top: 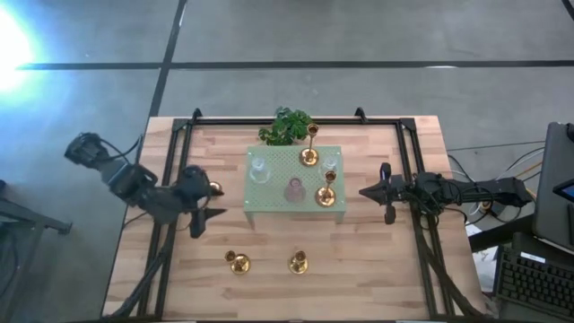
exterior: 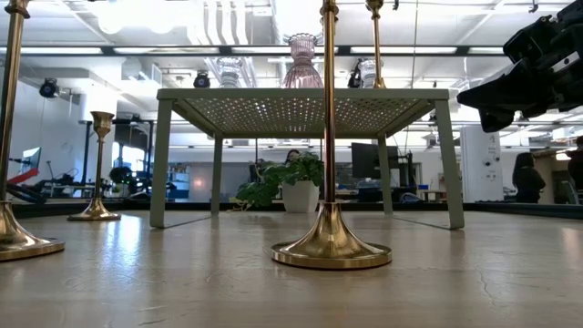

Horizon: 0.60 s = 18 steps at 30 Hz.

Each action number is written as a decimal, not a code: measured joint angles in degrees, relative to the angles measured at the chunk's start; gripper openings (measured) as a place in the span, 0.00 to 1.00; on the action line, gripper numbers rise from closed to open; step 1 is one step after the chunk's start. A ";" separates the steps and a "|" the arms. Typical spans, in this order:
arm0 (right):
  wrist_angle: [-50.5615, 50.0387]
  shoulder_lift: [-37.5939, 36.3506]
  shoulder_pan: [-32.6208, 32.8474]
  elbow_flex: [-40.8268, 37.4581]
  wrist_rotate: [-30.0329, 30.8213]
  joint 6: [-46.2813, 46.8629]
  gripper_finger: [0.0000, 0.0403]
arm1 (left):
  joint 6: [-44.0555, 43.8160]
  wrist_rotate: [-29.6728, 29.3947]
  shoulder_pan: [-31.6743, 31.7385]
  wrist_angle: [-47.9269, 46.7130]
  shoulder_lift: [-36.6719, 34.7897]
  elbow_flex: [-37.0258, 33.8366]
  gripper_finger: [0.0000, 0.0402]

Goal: Pick & Place candle stick holders
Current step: Put the gold candle holder on the shelf

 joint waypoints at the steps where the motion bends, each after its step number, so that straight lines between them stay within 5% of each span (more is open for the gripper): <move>1: -0.01 0.00 0.00 0.00 0.00 0.00 0.02 | -1.91 0.00 -0.85 -1.43 0.00 0.00 0.59; 18: -0.01 0.00 0.00 0.00 0.02 0.00 0.02 | -23.58 2.46 -16.37 -10.50 5.09 -4.26 0.59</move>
